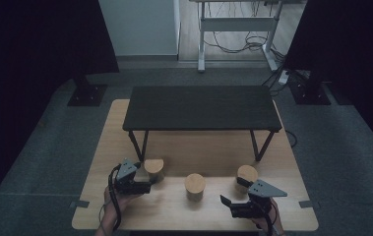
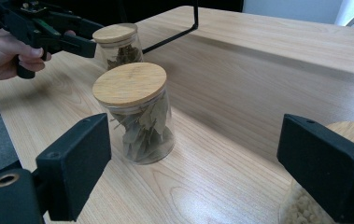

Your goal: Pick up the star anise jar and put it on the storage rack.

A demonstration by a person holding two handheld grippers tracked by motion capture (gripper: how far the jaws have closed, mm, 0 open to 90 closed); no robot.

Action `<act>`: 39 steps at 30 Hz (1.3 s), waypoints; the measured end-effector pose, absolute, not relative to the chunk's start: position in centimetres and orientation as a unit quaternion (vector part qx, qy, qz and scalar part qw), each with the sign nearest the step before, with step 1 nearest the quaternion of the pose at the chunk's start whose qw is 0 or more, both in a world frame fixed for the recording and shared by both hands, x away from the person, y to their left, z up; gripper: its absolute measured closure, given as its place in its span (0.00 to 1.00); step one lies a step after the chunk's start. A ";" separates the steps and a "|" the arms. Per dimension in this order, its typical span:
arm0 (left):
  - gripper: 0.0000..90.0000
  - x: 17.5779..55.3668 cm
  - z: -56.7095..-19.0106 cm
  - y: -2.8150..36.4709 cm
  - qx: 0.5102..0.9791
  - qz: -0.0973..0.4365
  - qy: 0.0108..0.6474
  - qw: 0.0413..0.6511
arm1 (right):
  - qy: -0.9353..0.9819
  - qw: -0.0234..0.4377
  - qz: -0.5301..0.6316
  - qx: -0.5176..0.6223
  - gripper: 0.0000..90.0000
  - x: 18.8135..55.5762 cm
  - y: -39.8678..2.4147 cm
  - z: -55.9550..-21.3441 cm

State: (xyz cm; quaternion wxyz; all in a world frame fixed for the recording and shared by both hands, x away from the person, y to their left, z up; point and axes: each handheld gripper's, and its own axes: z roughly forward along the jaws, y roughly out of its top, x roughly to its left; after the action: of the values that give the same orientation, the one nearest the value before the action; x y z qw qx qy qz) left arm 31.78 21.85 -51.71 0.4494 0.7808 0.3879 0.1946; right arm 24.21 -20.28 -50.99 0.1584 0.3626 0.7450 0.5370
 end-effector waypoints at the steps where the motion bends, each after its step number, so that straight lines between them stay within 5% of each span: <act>1: 0.12 31.9 -51.7 21.8 0.781 0.194 0.389 0.449 | 0.745 0.158 0.537 0.363 0.10 24.2 -20.3 -51.0; 32: 0.12 34.1 -52.9 19.6 0.790 0.186 0.395 0.430 | 0.750 0.159 0.524 0.371 0.11 24.3 -20.0 -51.3; 39: 0.24 34.4 -53.7 19.0 0.789 0.197 0.401 0.421 | 0.752 0.155 0.525 0.367 0.11 24.3 -19.9 -51.3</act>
State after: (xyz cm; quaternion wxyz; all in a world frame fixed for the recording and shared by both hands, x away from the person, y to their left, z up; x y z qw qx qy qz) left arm 34.38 19.02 -53.73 0.4207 0.7895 0.4010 0.1973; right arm 24.28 -19.88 -51.33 0.1554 0.3666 0.7522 0.5250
